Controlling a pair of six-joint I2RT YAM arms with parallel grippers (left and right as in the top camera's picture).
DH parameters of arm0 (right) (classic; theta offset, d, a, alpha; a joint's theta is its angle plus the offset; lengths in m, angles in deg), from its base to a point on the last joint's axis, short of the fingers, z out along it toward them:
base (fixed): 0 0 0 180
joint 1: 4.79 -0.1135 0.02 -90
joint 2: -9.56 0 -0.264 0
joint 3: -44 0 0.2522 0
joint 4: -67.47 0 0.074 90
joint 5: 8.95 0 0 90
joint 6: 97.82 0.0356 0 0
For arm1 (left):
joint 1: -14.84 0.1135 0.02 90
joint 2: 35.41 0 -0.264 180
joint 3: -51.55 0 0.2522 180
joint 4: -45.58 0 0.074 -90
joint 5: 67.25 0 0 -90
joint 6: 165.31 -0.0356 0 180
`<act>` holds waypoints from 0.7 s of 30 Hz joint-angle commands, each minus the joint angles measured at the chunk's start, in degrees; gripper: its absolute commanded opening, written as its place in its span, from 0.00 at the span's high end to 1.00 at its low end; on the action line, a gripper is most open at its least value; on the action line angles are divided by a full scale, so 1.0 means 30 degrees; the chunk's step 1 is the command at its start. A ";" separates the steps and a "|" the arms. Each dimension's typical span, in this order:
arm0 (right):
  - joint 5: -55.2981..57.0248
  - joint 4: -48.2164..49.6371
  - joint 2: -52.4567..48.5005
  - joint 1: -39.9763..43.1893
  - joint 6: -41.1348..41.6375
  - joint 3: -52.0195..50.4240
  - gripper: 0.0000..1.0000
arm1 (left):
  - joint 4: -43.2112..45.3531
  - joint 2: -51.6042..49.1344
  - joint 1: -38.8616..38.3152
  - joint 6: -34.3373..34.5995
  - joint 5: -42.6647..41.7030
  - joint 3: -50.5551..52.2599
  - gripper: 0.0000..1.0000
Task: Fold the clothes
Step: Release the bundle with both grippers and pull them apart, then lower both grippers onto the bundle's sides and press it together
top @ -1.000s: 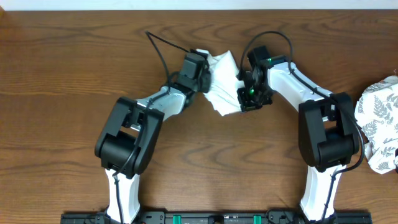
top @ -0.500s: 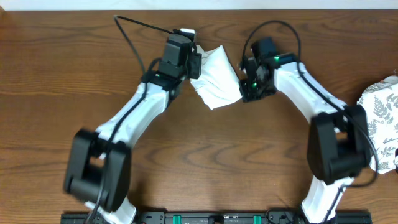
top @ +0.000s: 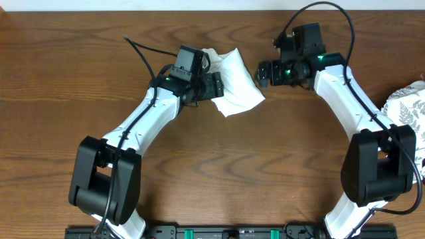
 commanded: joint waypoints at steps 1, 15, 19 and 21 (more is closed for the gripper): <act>-0.0714 0.0925 -0.0474 -0.0058 -0.1508 0.0015 0.02 | -0.0102 -0.0073 0.0022 0.1960 -0.0954 0.0102 0.15; -0.3344 0.3213 -0.4801 -0.1035 -0.0306 0.0015 0.32 | -0.3082 0.0000 0.0685 0.0634 -0.2674 0.0102 0.16; -0.3534 0.1093 -0.4801 -0.1967 -0.0321 0.0015 0.72 | -0.3956 0.0036 0.1719 0.0393 -0.2681 0.0102 0.20; -0.4167 0.0131 -0.4801 -0.2514 -0.0328 0.0015 0.80 | -0.4320 0.0109 0.2390 -0.0386 -0.2674 0.0102 0.22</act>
